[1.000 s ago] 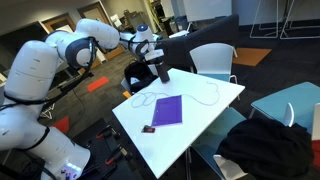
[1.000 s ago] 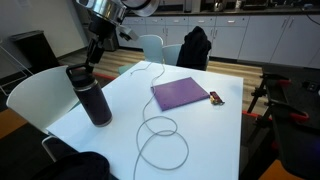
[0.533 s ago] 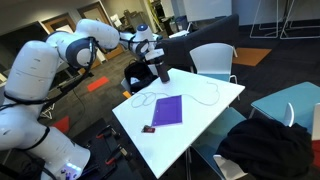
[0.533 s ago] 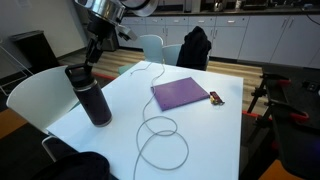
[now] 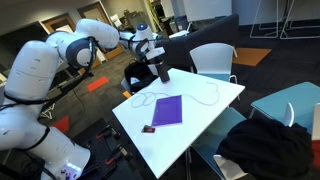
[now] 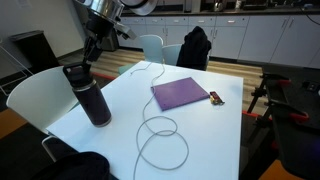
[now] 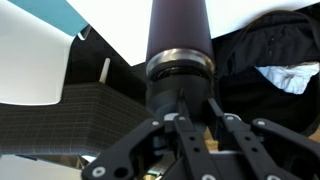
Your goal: Remove the black lid from the top of the flask on the left and put it on the table
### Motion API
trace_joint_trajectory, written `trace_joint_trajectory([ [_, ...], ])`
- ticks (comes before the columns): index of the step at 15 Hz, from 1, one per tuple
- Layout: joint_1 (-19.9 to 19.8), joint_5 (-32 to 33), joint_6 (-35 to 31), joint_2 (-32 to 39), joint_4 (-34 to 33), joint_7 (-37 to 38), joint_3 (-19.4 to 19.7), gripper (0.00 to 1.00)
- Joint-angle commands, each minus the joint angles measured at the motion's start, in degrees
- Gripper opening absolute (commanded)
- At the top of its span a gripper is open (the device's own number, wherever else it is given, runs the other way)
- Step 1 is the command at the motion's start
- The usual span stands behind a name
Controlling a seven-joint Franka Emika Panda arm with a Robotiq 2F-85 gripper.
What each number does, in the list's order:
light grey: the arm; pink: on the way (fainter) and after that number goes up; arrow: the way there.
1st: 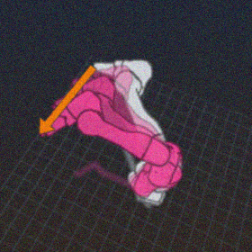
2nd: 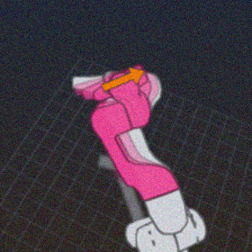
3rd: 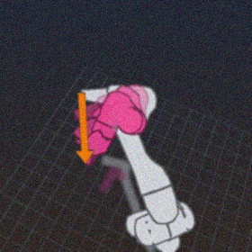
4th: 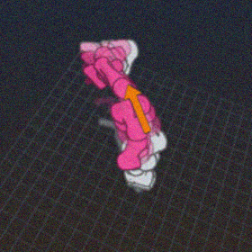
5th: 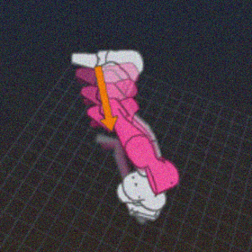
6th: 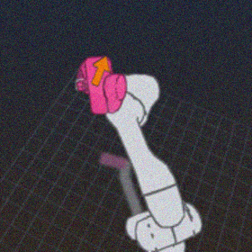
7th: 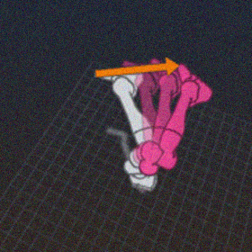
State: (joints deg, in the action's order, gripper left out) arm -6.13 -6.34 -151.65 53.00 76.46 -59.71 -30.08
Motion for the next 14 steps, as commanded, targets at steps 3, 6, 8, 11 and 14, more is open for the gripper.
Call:
trace_joint_trajectory([
  [3, 0.05, -1.94, 1.10, -0.54, -1.45, -3.85, -0.64, 0.06],
  [6, 0.23, -2.32, 1.34, -0.90, -1.47, -3.54, -0.31, 0.06],
  [8, -0.15, -2.77, 0.73, -1.58, -0.69, -3.84, -0.70, 0.06],
  [11, -1.45, -4.08, -0.32, -3.87, 1.52, -4.08, -1.65, 0.06],
  [14, -2.30, -6.31, -0.35, -6.74, 3.17, -2.37, -1.44, 0.06],
])
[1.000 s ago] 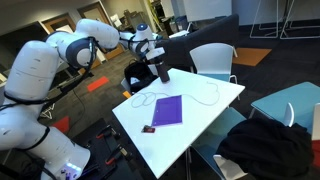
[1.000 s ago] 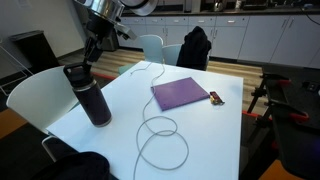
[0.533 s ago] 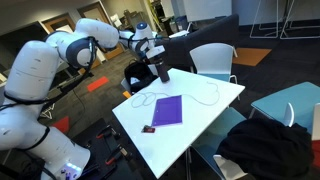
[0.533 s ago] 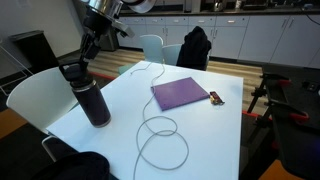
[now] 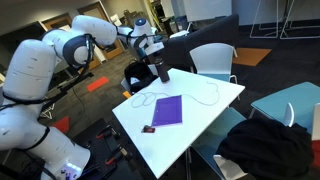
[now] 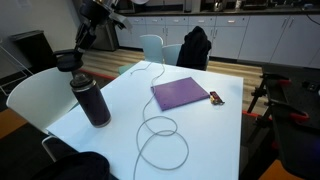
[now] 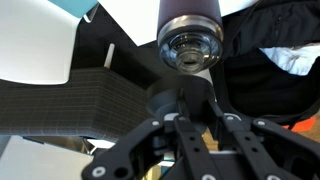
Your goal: Remove the black lid from the top of the flask on the left and put it on the table
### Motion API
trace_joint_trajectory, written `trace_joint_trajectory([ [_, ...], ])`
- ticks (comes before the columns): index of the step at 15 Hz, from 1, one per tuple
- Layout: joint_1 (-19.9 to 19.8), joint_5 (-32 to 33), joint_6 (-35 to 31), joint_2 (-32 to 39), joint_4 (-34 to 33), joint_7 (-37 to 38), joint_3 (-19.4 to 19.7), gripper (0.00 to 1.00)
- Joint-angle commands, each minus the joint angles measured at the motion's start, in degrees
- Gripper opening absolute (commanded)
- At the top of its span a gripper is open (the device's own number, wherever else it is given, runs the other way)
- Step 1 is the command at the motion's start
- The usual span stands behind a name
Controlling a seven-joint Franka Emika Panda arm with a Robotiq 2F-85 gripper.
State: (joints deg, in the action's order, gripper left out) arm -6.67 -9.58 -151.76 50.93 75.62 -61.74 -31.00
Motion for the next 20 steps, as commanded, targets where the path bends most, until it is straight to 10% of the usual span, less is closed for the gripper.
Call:
trace_joint_trajectory([
  [1, -1.73, -3.69, 0.28, -5.78, 4.53, 0.65, 0.28, 0.06],
  [11, -0.27, -2.54, -0.07, -13.86, 13.80, 17.80, 14.28, 0.06],
  [20, -2.88, -1.92, -3.87, -7.60, 16.21, 16.46, 15.77, 0.06],
])
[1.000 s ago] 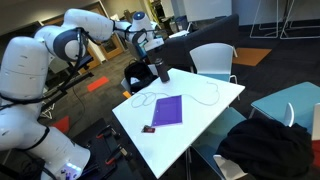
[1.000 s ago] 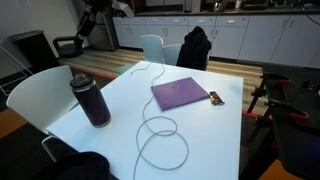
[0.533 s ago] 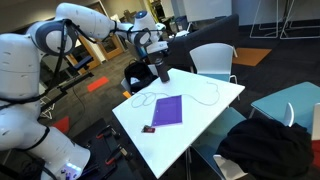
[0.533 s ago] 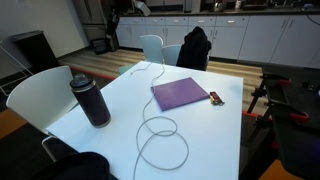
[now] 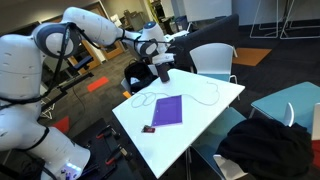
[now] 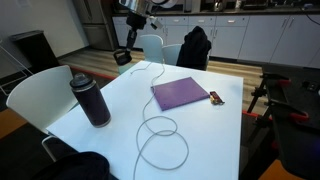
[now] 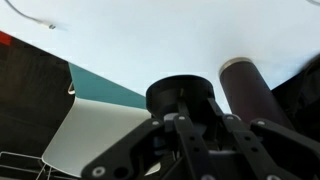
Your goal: Remove the black lid from the top of the flask on the left and put it on the table
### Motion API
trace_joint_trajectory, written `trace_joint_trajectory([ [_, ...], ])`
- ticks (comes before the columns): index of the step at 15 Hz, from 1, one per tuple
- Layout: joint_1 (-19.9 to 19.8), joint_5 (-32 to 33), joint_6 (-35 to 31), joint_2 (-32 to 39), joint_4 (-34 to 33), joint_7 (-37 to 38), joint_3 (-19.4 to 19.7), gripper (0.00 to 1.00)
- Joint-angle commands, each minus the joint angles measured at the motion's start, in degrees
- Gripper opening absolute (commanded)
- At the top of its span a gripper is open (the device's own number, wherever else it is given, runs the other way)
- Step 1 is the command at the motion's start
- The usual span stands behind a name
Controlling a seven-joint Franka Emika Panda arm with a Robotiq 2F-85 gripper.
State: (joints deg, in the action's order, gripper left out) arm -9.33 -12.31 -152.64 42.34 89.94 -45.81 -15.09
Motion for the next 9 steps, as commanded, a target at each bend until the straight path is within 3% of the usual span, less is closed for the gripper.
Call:
trace_joint_trajectory([
  [1, 0.13, 1.38, -3.93, 1.63, 2.28, 0.82, 0.23, 0.06],
  [9, 3.33, 9.15, -15.66, 10.24, 3.00, 8.95, 2.79, 0.06],
])
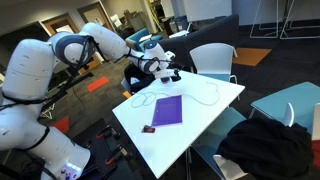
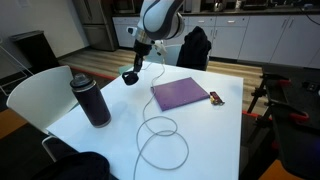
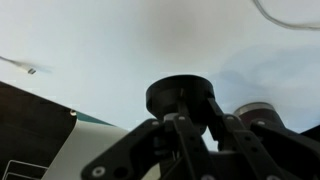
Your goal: Remove the black lid from the top of the flask on the left and put it on the table
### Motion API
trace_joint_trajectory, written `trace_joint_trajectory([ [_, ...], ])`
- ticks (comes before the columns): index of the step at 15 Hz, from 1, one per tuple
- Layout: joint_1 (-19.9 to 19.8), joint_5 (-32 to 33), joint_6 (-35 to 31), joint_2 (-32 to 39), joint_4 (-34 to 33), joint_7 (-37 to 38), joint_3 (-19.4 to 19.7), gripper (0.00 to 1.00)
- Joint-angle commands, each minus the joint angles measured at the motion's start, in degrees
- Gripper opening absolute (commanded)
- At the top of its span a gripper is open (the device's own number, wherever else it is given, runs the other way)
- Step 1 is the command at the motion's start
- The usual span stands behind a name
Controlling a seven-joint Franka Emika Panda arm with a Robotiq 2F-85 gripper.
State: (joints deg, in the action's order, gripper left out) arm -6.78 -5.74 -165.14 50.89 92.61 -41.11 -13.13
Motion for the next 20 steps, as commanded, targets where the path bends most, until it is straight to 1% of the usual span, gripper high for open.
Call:
trace_joint_trajectory([
  [1, 0.46, 3.43, -3.38, 2.86, -0.03, 5.16, 0.41, 0.06],
  [5, -0.33, 6.06, -2.46, 5.85, -1.12, 7.78, -0.42, 0.06],
  [12, -0.24, 9.09, -1.15, 7.58, -2.75, 10.14, -0.59, 0.06],
  [13, -0.05, 9.37, -0.93, 7.69, -3.02, 10.25, -0.50, 0.32],
  [14, 0.12, 9.62, -0.74, 7.67, -3.12, 10.35, -0.38, 0.50],
  [15, 0.15, 9.74, -0.57, 7.73, -3.31, 10.39, -0.42, 0.55],
  [18, -0.10, 9.69, -0.30, 7.56, -3.47, 10.33, -0.95, 0.77],
  [20, -0.45, 9.57, 0.16, 5.74, -2.21, 10.17, -1.80, 0.92],
])
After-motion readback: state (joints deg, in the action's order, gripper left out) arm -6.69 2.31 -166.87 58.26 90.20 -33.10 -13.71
